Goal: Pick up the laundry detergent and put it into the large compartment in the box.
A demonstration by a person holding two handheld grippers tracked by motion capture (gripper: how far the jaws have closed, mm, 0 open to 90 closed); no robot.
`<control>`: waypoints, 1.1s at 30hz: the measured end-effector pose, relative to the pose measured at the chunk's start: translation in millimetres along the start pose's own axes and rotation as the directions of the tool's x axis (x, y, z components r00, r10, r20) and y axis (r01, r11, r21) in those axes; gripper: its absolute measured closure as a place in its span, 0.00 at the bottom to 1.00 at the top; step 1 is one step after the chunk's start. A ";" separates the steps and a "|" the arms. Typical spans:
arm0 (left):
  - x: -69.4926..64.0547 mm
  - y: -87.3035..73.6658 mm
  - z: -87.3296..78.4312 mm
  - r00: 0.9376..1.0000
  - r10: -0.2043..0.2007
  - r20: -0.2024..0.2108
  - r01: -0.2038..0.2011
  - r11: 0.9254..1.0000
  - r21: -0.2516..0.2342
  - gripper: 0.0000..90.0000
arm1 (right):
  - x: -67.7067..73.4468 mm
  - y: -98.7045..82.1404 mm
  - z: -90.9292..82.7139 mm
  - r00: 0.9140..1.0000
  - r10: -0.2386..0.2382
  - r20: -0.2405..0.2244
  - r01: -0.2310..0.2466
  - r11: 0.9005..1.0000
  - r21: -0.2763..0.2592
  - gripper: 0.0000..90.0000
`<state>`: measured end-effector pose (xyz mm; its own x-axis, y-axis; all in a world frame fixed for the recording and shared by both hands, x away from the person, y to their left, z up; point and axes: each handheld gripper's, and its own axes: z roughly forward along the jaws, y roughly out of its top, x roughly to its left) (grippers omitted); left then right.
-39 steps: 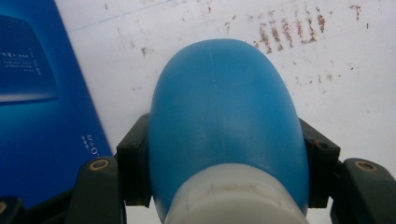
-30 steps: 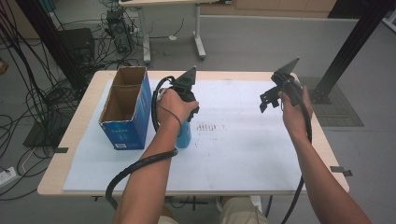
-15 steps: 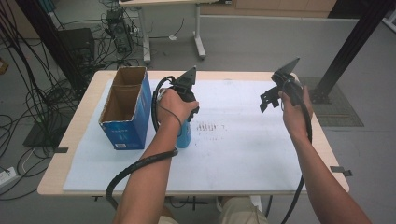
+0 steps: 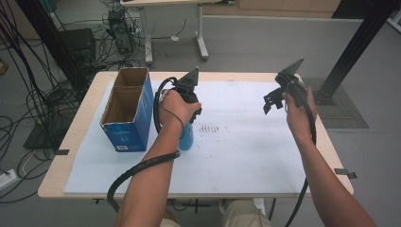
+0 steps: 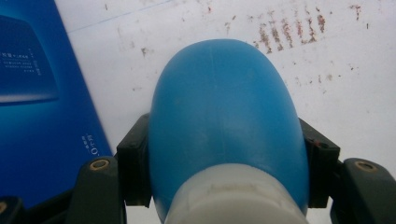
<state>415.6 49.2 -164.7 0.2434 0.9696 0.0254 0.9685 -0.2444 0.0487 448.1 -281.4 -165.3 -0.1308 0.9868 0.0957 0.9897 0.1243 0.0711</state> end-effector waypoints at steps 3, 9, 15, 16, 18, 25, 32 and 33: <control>0.3 0.4 0.0 1.000 0.002 0.000 -0.002 1.000 0.001 0.41 | -0.2 0.0 -0.3 1.000 0.001 -0.001 -0.001 1.000 0.000 0.05; 0.2 0.4 0.0 1.000 0.001 0.000 -0.001 1.000 0.000 0.41 | -0.7 -0.2 0.2 1.000 0.002 0.000 -0.002 1.000 0.001 0.05; 0.3 0.5 0.0 1.000 0.000 0.000 0.000 1.000 0.000 0.41 | -1.2 -0.6 -0.1 1.000 0.005 0.000 -0.005 1.000 -0.001 0.05; 0.4 0.7 0.0 1.000 0.001 0.001 -0.001 1.000 0.001 0.41 | -1.4 -0.7 -0.2 1.000 0.006 -0.001 -0.006 1.000 -0.001 0.05; 0.5 0.4 0.0 1.000 0.001 0.000 -0.001 1.000 -0.002 0.41 | -1.3 -1.0 -0.7 1.000 0.006 0.000 -0.006 1.000 -0.003 0.05; 1.2 0.2 0.0 1.000 0.001 0.002 -0.001 1.000 -0.001 0.41 | -1.0 -0.7 -0.4 1.000 0.004 0.000 -0.004 1.000 -0.001 0.05; 1.3 0.1 -0.1 1.000 0.002 0.002 -0.002 1.000 -0.001 0.41 | -1.1 -1.0 0.6 1.000 0.005 -0.001 -0.005 1.000 0.000 0.05; 1.1 0.1 0.0 1.000 0.002 0.002 -0.002 1.000 -0.001 0.41 | -1.1 -1.1 0.5 1.000 0.005 0.000 -0.005 1.000 -0.001 0.05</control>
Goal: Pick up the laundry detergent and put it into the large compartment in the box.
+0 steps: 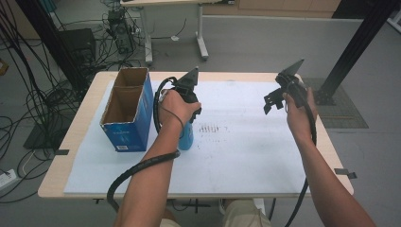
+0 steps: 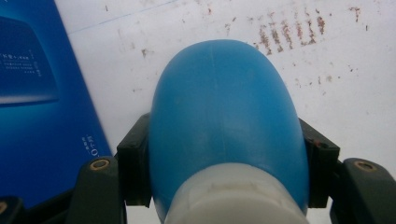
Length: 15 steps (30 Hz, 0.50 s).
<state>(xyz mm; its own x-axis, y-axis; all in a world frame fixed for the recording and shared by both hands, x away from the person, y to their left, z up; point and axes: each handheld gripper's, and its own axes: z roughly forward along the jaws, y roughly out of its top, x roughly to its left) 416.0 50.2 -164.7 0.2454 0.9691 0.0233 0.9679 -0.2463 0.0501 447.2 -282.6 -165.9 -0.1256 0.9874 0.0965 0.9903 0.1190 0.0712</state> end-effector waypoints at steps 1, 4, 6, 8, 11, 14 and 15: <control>-0.3 0.0 0.0 1.000 -0.001 -0.001 0.001 1.000 0.000 0.41 | 0.0 0.0 0.0 1.000 0.000 0.000 0.000 1.000 0.000 0.05; -0.2 0.1 0.0 1.000 -0.002 0.000 0.002 1.000 0.001 0.41 | -0.3 -0.3 -0.2 1.000 0.001 0.002 -0.001 1.000 -0.001 0.05; 0.2 -0.1 0.1 1.000 -0.003 0.000 0.003 1.000 -0.001 0.41 | -0.7 -0.6 -0.4 1.000 0.001 0.002 -0.001 1.000 -0.001 0.05; 0.0 0.3 0.0 1.000 -0.002 -0.001 0.002 1.000 0.001 0.41 | -1.6 -0.7 -0.5 1.000 0.003 -0.002 -0.003 1.000 -0.001 0.05; -0.9 0.5 0.0 1.000 -0.002 -0.003 0.002 1.000 0.003 0.41 | -1.7 -1.2 -0.9 1.000 0.002 -0.001 -0.002 1.000 -0.003 0.05; -0.8 0.5 -0.1 1.000 0.000 -0.003 0.000 1.000 0.004 0.41 | -1.7 -1.4 -1.1 1.000 0.003 -0.001 -0.003 1.000 -0.003 0.05; -0.9 0.4 -0.1 1.000 -0.002 -0.002 0.002 1.000 0.004 0.41 | -1.7 -1.5 -1.0 1.000 0.002 -0.001 -0.002 1.000 -0.003 0.05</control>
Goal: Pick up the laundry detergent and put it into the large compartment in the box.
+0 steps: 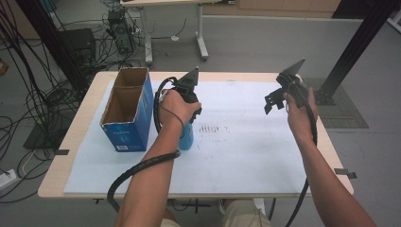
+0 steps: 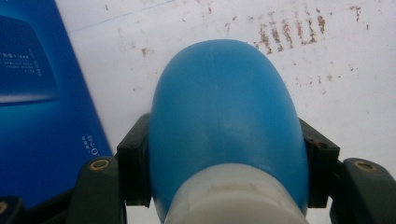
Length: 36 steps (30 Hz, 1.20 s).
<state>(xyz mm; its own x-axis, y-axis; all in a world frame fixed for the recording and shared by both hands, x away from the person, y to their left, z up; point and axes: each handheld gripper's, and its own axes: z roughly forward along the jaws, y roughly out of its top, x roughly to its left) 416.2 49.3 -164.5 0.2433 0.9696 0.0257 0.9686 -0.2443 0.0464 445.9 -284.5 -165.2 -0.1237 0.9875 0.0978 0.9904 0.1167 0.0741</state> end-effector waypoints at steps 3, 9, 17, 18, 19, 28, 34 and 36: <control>0.0 -0.1 0.0 1.000 -0.001 0.000 0.001 1.000 0.000 0.41 | 0.0 0.0 0.8 1.000 0.000 -0.002 0.000 1.000 0.001 0.05; 2.2 0.7 -0.2 1.000 -0.002 0.006 0.002 1.000 0.001 0.41 | -0.4 0.0 1.3 1.000 0.001 0.000 -0.001 1.000 0.004 0.05; 8.0 4.3 -2.0 1.000 -0.005 0.028 0.005 1.000 0.016 0.41 | -1.1 -0.7 0.6 1.000 0.002 0.001 -0.002 1.000 -0.001 0.05; 8.8 4.8 -2.8 0.999 -0.004 0.034 0.003 1.000 0.018 0.41 | -1.2 -0.6 0.6 1.000 0.004 0.001 -0.004 1.000 0.000 0.05; 9.4 5.2 -3.9 0.999 -0.004 0.039 0.003 1.000 0.018 0.41 | -1.6 -0.6 0.8 1.000 0.003 0.000 -0.003 1.000 0.000 0.05; 8.9 11.7 -32.8 0.999 0.020 0.035 -0.021 0.999 0.024 0.41 | -2.8 -1.7 0.6 1.000 0.005 0.001 -0.005 1.000 0.002 0.05; 8.9 14.9 -74.8 0.999 0.041 0.019 -0.041 0.999 0.010 0.41 | -4.1 -2.8 -2.1 1.000 0.006 0.003 -0.006 1.000 -0.001 0.05; 9.3 14.5 -90.6 0.999 0.051 0.017 -0.051 0.999 -0.002 0.41 | -3.8 -2.9 -3.0 1.000 0.004 0.002 -0.004 1.000 -0.002 0.05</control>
<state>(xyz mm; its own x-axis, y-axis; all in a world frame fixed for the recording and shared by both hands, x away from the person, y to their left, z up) 427.9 53.5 -73.1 0.2932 0.9560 0.0110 0.9548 -0.2934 0.0474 443.4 -288.9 -162.8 -0.1192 0.9882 0.0959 0.9908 0.1121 0.0761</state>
